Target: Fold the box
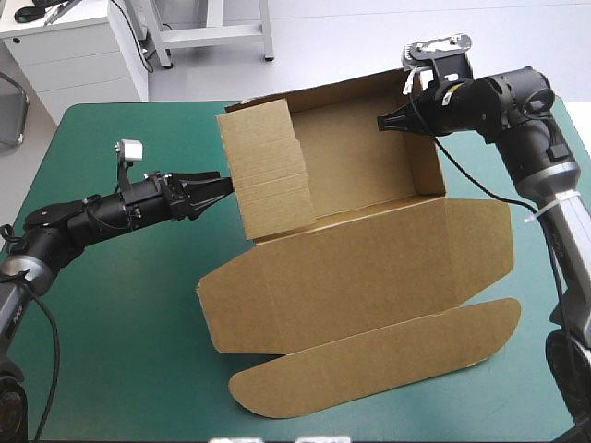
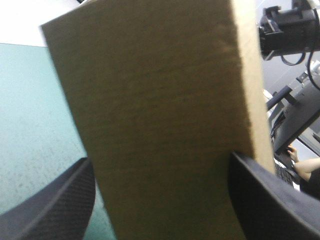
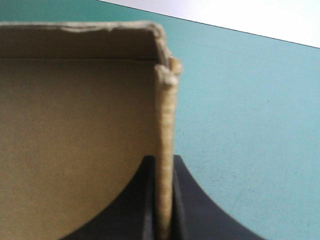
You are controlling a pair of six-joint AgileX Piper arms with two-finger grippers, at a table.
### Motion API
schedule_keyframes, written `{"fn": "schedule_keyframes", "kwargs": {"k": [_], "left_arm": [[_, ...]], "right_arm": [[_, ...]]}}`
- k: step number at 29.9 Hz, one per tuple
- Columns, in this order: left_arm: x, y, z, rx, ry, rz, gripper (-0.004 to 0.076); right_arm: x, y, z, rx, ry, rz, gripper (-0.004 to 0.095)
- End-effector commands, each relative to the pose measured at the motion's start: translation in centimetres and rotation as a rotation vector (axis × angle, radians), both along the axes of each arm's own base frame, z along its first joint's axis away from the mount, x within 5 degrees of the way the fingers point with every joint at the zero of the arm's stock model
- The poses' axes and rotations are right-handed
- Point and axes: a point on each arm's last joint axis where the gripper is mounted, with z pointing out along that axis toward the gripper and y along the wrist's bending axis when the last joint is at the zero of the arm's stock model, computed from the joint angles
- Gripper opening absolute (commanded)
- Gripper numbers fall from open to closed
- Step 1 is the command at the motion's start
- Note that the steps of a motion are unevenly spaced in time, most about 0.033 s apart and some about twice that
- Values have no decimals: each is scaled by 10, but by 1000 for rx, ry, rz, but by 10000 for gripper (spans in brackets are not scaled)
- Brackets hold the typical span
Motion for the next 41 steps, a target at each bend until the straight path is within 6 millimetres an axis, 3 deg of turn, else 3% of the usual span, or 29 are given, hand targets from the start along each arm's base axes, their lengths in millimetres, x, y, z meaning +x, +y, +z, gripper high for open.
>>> {"fn": "schedule_keyframes", "kwargs": {"k": [1,9,15,21,28,33,36,41], "left_arm": [[-14,-15,41,-104,-129,-135,558],[-6,-30,50,58,-80,-85,559],[4,-49,58,223,-24,48,557],[8,-72,89,331,-54,216,535],[14,-95,107,523,0,334,480],[18,-103,119,509,27,419,474],[20,-103,121,496,49,429,428],[20,-104,118,516,72,419,230]], "right_arm": [[-13,1,28,52,-134,-14,-16],[-12,0,29,67,-141,-36,-16],[-11,0,30,89,-154,-46,-16],[-11,0,31,101,-155,-57,-16],[-10,1,32,136,-167,-71,-16],[-10,1,32,136,-167,-71,-16],[-10,2,33,149,-167,-66,-16],[-10,3,34,171,-167,-60,-16]]}}
